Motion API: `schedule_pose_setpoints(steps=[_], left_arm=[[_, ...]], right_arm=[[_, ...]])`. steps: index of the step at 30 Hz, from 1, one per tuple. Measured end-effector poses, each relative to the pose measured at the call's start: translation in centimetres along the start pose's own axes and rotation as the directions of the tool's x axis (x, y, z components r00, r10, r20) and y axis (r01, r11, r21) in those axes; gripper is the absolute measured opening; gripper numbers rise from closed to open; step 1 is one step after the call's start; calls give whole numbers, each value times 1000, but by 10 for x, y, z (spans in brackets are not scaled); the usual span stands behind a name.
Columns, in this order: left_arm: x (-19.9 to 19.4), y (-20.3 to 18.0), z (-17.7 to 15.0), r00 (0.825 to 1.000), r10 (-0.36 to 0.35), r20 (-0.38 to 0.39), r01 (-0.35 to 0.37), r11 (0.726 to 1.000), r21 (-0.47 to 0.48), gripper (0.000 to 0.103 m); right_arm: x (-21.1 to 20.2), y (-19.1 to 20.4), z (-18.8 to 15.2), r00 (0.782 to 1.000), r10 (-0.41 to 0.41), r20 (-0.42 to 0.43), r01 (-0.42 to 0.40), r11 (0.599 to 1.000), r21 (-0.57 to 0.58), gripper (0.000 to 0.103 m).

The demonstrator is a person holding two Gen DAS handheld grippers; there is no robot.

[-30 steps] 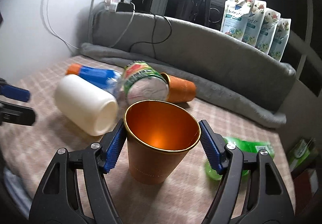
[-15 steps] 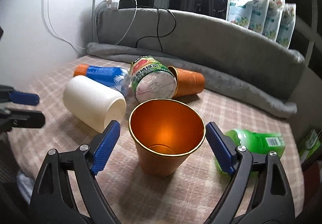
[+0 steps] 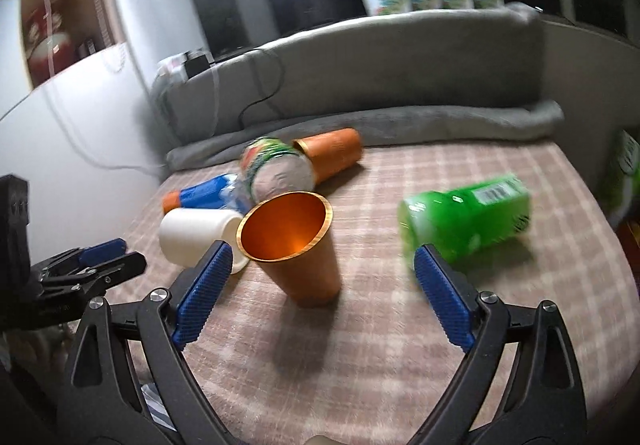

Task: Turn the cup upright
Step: 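Open the right gripper and pull it back from the cup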

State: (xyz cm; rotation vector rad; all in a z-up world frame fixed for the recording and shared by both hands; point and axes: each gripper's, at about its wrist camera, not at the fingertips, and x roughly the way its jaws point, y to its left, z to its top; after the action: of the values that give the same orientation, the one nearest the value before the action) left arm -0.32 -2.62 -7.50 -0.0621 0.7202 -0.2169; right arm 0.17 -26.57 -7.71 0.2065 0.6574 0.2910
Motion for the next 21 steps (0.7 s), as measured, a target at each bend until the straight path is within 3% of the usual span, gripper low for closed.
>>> schedule_pose_setpoints(steps=[10,21], left_arm=[[-19,-22,15,983,62,176,-79,993,91,82],[-27,-23,26,977,47,210,-60,997,56,85]], right_arm=[[-19,-6,5,990,-138,16,137,989,52,95],[-35,14,20,963,-244,112,248,969,-17,100]])
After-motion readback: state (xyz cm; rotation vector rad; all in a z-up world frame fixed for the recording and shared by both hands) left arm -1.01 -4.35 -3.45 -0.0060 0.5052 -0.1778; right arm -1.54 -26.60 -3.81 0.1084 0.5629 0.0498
